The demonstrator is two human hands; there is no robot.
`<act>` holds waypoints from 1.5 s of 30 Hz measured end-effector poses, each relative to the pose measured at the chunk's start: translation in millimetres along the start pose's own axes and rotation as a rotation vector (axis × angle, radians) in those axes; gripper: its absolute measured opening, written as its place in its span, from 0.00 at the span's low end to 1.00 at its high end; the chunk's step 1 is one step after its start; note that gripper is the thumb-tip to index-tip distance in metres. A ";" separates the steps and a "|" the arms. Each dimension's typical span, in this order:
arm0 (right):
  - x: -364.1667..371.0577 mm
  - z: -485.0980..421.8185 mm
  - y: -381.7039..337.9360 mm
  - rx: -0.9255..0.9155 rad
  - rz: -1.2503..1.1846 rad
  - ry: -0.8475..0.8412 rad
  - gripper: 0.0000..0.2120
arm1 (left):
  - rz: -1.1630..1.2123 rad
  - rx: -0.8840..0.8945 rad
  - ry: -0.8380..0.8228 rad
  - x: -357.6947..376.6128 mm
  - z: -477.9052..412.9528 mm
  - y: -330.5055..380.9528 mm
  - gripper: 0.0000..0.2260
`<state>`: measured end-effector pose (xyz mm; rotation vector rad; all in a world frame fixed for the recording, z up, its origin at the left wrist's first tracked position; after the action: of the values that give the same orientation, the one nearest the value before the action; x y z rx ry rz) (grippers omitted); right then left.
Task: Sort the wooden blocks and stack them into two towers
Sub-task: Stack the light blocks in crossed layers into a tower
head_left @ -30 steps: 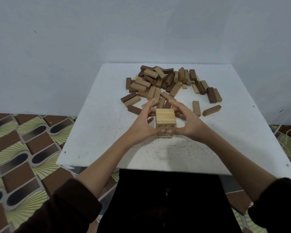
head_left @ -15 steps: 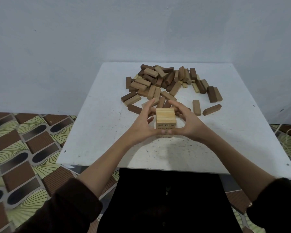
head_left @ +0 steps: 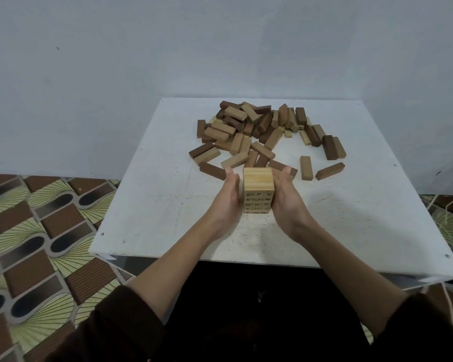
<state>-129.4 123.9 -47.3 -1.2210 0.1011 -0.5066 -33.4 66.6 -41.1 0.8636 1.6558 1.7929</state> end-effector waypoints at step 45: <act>-89.3 -136.1 -69.8 -0.122 1.317 0.479 0.19 | -1.151 0.379 -0.031 -49.1 -146.9 14.6 0.10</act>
<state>-276.9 25.9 -48.7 -0.8817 1.2594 0.3918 -113.4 -66.7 -36.5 -0.0260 1.8904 0.6802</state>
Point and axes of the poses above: each hand's wrist, its own z-axis away from the middle knuckle, its own x-axis out of the palm, y = z × x, the point moved 4 cm from there along -z, towards the middle knuckle, and after that the axes turned 10 degrees about x, right-handed, at the moved point
